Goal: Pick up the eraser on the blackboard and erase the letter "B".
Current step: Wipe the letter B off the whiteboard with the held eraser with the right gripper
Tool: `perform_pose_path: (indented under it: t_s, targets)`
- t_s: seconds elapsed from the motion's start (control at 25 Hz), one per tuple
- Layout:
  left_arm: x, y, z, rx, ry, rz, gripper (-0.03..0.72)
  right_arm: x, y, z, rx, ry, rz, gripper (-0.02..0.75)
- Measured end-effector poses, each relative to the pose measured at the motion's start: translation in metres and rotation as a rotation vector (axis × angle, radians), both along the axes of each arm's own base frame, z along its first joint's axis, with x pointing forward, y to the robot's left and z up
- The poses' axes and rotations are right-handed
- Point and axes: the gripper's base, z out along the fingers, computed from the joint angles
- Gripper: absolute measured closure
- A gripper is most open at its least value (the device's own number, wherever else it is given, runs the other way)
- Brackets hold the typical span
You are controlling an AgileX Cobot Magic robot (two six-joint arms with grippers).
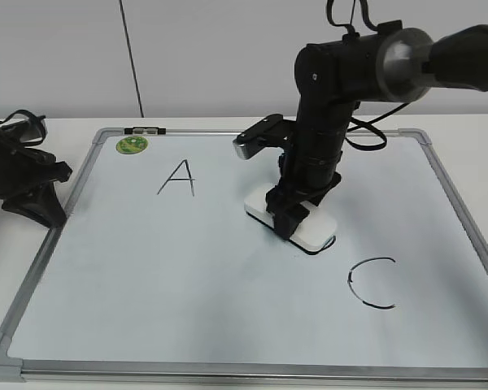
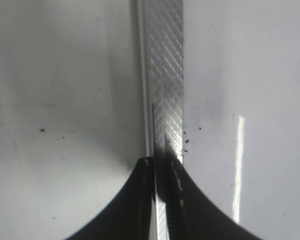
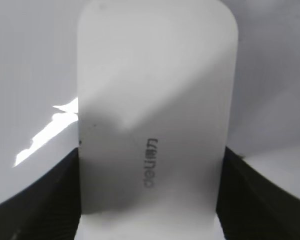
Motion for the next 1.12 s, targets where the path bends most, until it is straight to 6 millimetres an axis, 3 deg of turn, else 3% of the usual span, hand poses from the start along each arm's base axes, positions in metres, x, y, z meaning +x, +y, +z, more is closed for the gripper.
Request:
perform_pose_path:
  t_s: [0.48,0.72,0.96,1.12]
  targets:
    - [0.000,0.001,0.000,0.000,0.000,0.002,0.656,0.024,-0.056,0.001,-0.044,-0.032,-0.164,0.201]
    - [0.000,0.001,0.000,0.000,0.000,0.002,0.656,0.025,-0.064,0.011,-0.078,-0.068,-0.156,0.202]
    - [0.000,0.001,0.000,0.000,-0.001,0.003,0.656,0.016,-0.069,0.053,-0.048,-0.109,-0.195,0.202]
    - [0.000,0.001,0.000,0.000,-0.001,0.003,0.656,0.010,-0.069,0.053,-0.031,-0.081,-0.205,0.202]
